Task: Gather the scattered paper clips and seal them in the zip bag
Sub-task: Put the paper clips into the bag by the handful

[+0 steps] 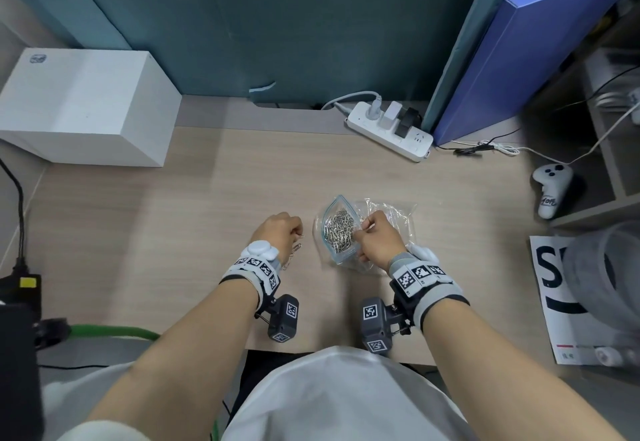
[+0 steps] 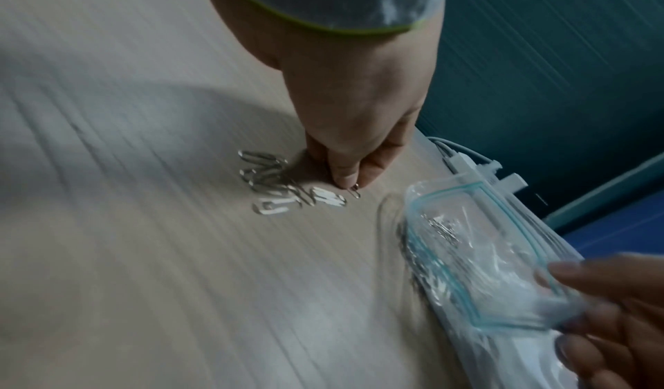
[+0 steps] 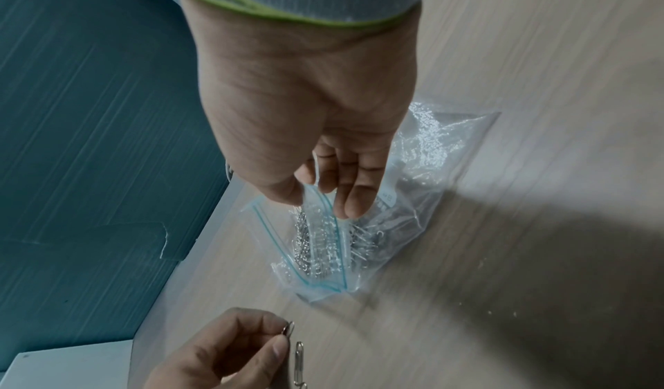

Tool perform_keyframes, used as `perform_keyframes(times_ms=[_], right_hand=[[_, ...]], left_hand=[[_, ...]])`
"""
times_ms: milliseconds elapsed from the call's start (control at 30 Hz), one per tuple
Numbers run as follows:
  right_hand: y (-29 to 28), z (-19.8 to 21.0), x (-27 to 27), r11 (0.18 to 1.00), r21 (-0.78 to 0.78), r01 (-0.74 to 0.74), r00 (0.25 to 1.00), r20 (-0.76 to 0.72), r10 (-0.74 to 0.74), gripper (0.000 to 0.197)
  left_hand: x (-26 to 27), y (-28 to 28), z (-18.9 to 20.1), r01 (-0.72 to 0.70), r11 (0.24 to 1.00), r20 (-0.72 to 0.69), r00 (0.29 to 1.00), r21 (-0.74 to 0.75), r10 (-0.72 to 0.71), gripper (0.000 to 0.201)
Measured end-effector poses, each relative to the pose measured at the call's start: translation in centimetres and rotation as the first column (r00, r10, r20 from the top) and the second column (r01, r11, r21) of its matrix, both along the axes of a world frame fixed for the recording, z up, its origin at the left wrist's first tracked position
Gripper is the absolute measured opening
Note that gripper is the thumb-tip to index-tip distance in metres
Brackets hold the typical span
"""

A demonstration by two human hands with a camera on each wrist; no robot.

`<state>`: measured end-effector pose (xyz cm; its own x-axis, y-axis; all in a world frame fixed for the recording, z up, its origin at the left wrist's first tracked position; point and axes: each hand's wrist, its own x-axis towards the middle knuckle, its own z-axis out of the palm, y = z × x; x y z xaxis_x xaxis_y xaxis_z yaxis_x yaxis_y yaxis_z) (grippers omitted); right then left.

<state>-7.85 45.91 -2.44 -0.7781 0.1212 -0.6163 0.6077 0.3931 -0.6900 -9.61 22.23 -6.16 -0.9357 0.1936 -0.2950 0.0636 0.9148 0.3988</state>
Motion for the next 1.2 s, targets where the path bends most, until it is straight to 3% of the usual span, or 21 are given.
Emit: perform_keyframes(times_ms=[167, 333, 633, 800, 1200], right_hand=[[-0.2, 0.1, -0.1, 0.999, 0.014, -0.036, 0.999, -0.012, 0.036, 0.015], [-0.7, 0.4, -0.2, 0.998, 0.015, -0.056, 0.998, -0.003, 0.056, 0.015], [-0.7, 0.6, 0.1, 0.997, 0.022, -0.073, 0.997, 0.014, 0.073, 0.013], [-0.7, 0.8, 0.3, 0.998, 0.013, -0.059, 0.998, 0.010, 0.059, 0.014], [-0.6, 1.4, 0.9, 0.999, 0.024, -0.043, 0.999, 0.014, 0.043, 0.013]], left_hand=[[0.9, -2.8, 0.0, 0.078, 0.993, 0.058, 0.995, 0.091, -0.083, 0.016], [2.3, -3.0, 0.3, 0.101, 0.992, 0.099, 0.989, 0.070, -0.107, 0.043], [3.0, -1.7, -0.3, 0.098, 0.990, -0.017, 0.995, -0.106, -0.100, 0.009], [2.8, -1.3, -0.4, 0.128, 0.977, -0.018, 0.991, -0.168, -0.133, 0.007], [2.6, 0.2, 0.6, 0.102, 0.983, 0.084, 0.992, -0.150, -0.090, 0.007]])
